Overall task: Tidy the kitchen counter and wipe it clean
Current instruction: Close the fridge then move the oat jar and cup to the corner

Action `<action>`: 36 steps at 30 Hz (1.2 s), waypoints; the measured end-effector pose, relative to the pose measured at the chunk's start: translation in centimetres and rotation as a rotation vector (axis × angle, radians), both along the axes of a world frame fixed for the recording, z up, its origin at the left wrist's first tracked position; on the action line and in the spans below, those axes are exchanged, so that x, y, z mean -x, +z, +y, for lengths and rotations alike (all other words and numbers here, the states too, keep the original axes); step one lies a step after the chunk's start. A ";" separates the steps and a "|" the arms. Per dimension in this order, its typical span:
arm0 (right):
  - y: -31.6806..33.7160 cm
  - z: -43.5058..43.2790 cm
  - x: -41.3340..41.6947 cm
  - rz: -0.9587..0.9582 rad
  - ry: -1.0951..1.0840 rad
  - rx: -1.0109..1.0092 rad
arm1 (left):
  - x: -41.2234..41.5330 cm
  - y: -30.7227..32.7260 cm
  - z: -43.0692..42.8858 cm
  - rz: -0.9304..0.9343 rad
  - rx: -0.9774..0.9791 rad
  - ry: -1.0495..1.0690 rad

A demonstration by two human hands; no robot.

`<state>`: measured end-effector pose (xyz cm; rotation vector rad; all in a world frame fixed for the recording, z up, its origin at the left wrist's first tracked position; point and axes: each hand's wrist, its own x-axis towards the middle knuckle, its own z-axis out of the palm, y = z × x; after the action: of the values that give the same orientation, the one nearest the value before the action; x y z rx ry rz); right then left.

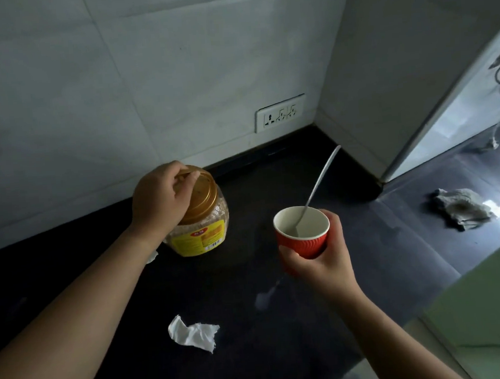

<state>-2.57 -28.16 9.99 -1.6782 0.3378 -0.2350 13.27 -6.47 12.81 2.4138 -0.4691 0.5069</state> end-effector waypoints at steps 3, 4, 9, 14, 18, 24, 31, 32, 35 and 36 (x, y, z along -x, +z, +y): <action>0.6 -0.8 1.1 -0.017 0.012 -0.006 | 1.2 2.4 -0.6 -0.065 0.004 0.001; 0.9 -1.1 1.6 -0.028 0.019 -0.006 | 2.0 3.2 -0.9 -0.071 0.018 -0.008; 1.8 -3.2 4.8 -0.058 0.073 -0.036 | 7.9 4.4 -2.8 -0.057 0.057 -0.032; 1.1 -6.9 9.3 -0.067 0.139 -0.004 | 15.1 5.1 -5.8 -0.057 0.051 0.061; 1.1 -10.5 13.9 -0.051 0.266 0.012 | 23.0 6.0 -8.6 -0.028 0.036 0.099; -0.5 -14.2 22.0 -0.028 0.460 0.037 | 37.4 4.1 -11.2 0.062 0.046 0.281; -2.8 -11.4 29.3 0.122 0.821 0.019 | 55.2 0.7 -12.1 0.242 0.120 0.608; -3.1 -10.6 30.1 0.135 0.868 0.032 | 57.5 -0.1 -12.0 0.266 0.122 0.661; -4.2 -8.1 32.7 0.184 0.984 0.138 | 63.3 -2.0 -11.3 0.364 0.119 0.826; -4.6 -7.1 33.6 0.199 1.020 0.181 | 64.9 -2.5 -10.8 0.396 0.121 0.866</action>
<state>-36.15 -35.29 5.42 -1.8508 -0.4248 0.6773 -51.65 -17.25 10.31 2.4194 0.7858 0.3629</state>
